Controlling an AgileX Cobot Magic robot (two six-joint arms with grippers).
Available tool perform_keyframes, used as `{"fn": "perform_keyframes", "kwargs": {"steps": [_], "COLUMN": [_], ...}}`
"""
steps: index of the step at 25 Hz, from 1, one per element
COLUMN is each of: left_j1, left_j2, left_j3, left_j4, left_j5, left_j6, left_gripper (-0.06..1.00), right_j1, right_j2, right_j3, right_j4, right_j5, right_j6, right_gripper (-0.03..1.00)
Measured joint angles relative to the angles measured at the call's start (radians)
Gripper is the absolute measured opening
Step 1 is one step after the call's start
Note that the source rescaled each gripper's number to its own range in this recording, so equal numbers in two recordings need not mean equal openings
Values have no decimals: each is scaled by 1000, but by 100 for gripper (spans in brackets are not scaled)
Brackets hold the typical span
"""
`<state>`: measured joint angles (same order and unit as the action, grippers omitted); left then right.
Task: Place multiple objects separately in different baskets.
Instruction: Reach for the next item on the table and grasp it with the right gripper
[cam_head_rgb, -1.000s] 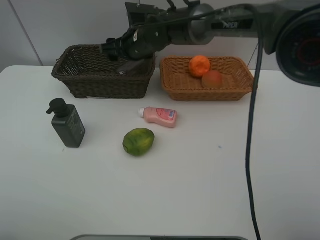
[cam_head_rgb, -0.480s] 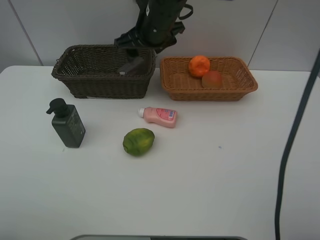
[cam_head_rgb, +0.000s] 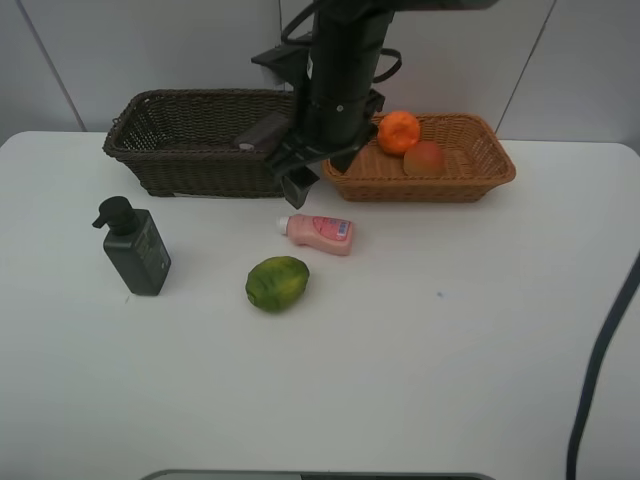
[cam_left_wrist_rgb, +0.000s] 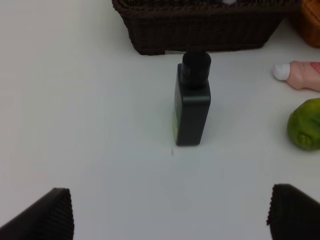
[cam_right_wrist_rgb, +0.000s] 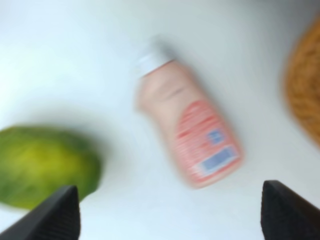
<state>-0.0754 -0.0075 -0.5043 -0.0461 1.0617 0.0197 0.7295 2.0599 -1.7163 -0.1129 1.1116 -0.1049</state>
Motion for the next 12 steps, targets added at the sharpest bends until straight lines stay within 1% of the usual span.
{"fn": "perform_keyframes", "kwargs": {"steps": [1,3,7,12], "left_j1": [0,0,0,0], "left_j2": [0,0,0,0], "left_j3": [0,0,0,0], "left_j4": [0,0,0,0], "left_j5": [0,0,0,0], "left_j6": [0,0,0,0], "left_gripper": [100,100,100,100], "right_j1": [7,24,38,49], "right_j2": [-9,-21,-26,-26], "right_j3": [17,51,103,112], "right_j4": [11,28,45,50], "right_j5": [-8,-27,-28,-29], "right_j6": [-28,-134,-393,-663], "right_gripper": [80,80,80,80]}}
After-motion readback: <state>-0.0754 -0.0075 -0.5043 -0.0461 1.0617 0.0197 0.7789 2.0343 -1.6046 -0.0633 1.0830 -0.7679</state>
